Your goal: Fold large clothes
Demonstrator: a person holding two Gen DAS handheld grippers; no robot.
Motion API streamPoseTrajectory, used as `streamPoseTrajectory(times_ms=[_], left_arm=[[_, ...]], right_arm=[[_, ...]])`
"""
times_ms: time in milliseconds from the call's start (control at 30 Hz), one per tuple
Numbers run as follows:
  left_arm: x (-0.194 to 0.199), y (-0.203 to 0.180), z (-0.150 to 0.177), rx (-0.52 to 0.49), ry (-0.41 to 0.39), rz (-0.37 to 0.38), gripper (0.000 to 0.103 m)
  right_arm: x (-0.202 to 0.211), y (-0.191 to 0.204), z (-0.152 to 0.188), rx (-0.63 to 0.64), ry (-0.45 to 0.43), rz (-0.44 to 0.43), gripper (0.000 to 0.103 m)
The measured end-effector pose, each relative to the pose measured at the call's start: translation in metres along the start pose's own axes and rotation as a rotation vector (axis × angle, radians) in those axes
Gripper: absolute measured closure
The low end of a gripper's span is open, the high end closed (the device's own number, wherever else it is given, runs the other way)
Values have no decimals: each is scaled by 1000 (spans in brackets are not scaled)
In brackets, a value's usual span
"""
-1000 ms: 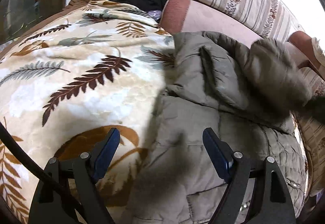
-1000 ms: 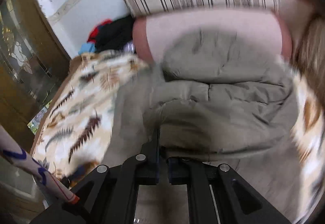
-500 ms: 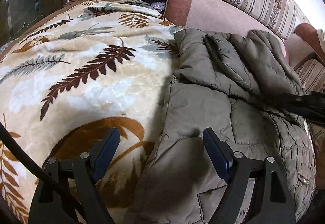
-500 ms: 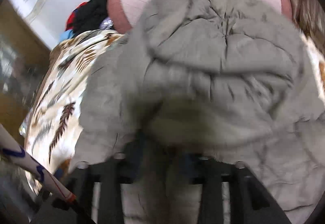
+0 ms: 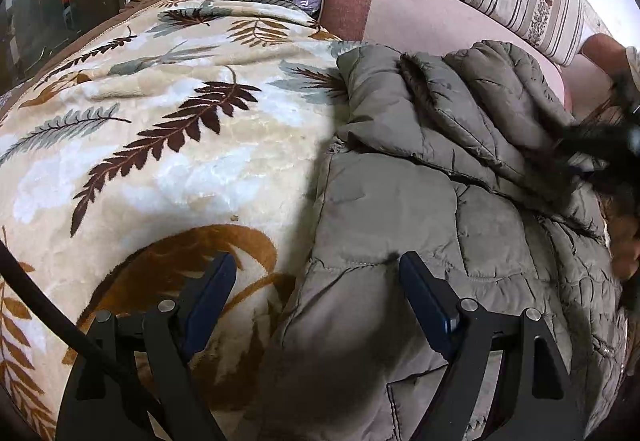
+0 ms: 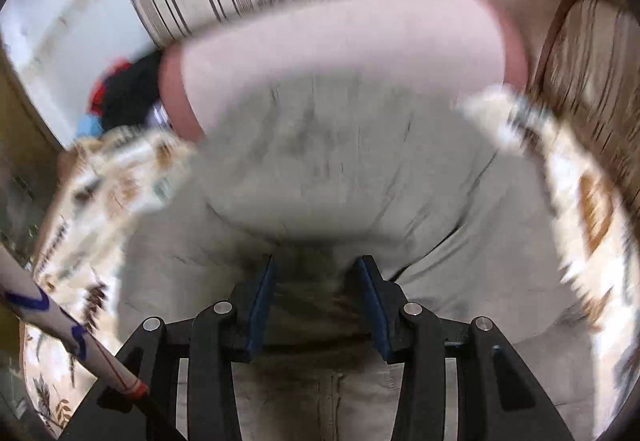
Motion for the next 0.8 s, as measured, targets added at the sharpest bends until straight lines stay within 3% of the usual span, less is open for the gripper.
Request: streamPoseTrajectory(times_ms=[33,133,267,300,333,433,633,800], left_arm=[[-1,-1,0,-7,5,-1,20],[-2,-3,1,-20,8,-6,20],[0,-5,2,-34,3,-12,20],[0,-5,3,-36,-1,-15,20],[2,-5,3,-41,-8,-17,20],[10,-6,4,-52,-41,-30,20],[42,-9,16,-37,-87,-56,20],[75,-2,35,-46,-67,-58,20]], right_arm=[[-16,2,13,3,33,-2,57],[-10,9,19,91,-15,53,57],[41,12,26,113,-70,5,53],[54,9,33,106,-76,-14,45],[71,1,45,95,-82,-40,36],[104,-29,82,90,-88,-52,28],[147,-118,154,95,-65,96,24],[162,-182,182,-11,-71,132,23]])
Point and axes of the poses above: each gripper's, at about its wrist camera, not at the fingertips, and x roughly against the way its jaws point, y to its left, z to its underside, the point moved 8 cm from there along -x, roughly the way its jaws point, and after that the axes turned 6 degrees about x, right-handed, at the moved point
